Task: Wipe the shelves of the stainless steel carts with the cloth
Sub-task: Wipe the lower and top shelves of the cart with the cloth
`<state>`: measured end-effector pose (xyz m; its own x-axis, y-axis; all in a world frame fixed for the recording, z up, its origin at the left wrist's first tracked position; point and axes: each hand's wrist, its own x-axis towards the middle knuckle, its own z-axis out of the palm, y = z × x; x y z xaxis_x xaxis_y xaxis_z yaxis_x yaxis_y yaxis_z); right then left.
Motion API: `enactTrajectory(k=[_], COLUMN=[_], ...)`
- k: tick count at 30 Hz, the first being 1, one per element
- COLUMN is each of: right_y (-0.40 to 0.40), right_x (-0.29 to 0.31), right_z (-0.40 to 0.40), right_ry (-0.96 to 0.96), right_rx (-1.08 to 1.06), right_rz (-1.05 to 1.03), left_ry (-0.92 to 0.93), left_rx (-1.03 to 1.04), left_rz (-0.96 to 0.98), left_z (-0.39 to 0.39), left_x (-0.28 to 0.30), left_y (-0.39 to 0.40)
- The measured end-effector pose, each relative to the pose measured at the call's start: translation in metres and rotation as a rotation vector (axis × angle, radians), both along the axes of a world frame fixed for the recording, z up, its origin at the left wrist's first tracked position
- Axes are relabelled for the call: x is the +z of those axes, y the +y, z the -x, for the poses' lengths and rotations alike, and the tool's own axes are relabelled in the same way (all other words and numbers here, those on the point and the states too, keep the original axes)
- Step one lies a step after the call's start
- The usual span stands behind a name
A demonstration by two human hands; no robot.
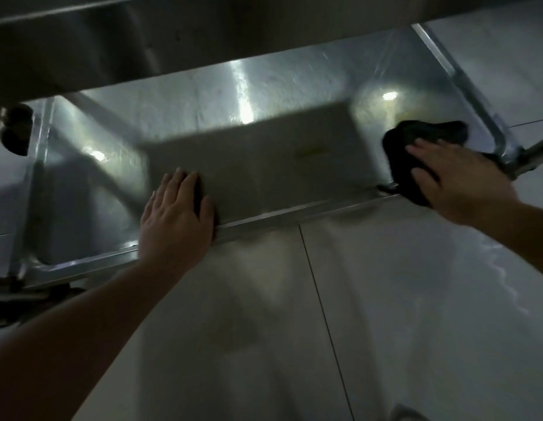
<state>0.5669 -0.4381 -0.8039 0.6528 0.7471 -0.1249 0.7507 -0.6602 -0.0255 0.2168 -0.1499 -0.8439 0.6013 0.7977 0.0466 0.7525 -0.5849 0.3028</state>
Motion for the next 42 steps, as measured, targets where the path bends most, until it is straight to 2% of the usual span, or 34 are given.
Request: enactTrajectory(k=[4,6,9,13,17,19,21,24,28,30,31,37,39,42], right_y=[-0.017,0.004,0.058,0.144,0.206,0.213,0.209,0.195,0.140,0.110,0.102,0.116,0.129,0.147], right_x=[-0.009,-0.007,-0.005,-0.011,-0.019,-0.020,-0.019,-0.015,-0.009,-0.004,-0.003,-0.007,-0.008,-0.013], right_z=[-0.055,-0.059,-0.033,0.068,0.167,0.168,0.139,0.054,-0.084,-0.126,-0.135,-0.067,-0.030,0.030], right_ry=[-0.034,-0.012,0.059,0.122,0.183,0.216,0.186,0.119,0.059,0.095,0.114,0.120,0.106,0.073], right_rx=[-0.201,-0.336,-0.407,-0.090,0.402,0.521,0.527,0.329,-0.167,-0.415,-0.457,-0.319,-0.153,0.263], right_rz=[0.073,0.109,0.010,-0.118,-0.111,-0.102,-0.113,-0.113,-0.129,-0.093,-0.071,-0.088,-0.096,-0.070], left_ry=[-0.003,-0.006,0.009,0.035,0.035,0.039,0.036,0.039,0.036,0.033,0.032,0.047,0.052,0.049], left_rx=[0.008,0.007,0.012,0.025,0.023,0.007,0.002,0.005,-0.012,-0.011,-0.008,-0.003,0.001,-0.011], left_rz=[0.003,-0.008,-0.018,-0.018,-0.032,-0.029,-0.036,-0.043,-0.047,-0.051,-0.053,-0.036,-0.034,-0.049], left_z=[-0.001,-0.003,-0.004,-0.007,-0.007,-0.006,-0.005,-0.005,-0.003,-0.003,-0.004,-0.005,-0.005,-0.002], left_x=[0.001,0.001,0.001,0.001,0.005,0.006,0.007,0.007,0.008,0.008,0.008,0.006,0.005,0.004], left_y=[-0.002,-0.003,-0.003,-0.004,-0.007,-0.006,-0.005,-0.006,-0.004,-0.006,-0.007,-0.010,-0.009,-0.006])
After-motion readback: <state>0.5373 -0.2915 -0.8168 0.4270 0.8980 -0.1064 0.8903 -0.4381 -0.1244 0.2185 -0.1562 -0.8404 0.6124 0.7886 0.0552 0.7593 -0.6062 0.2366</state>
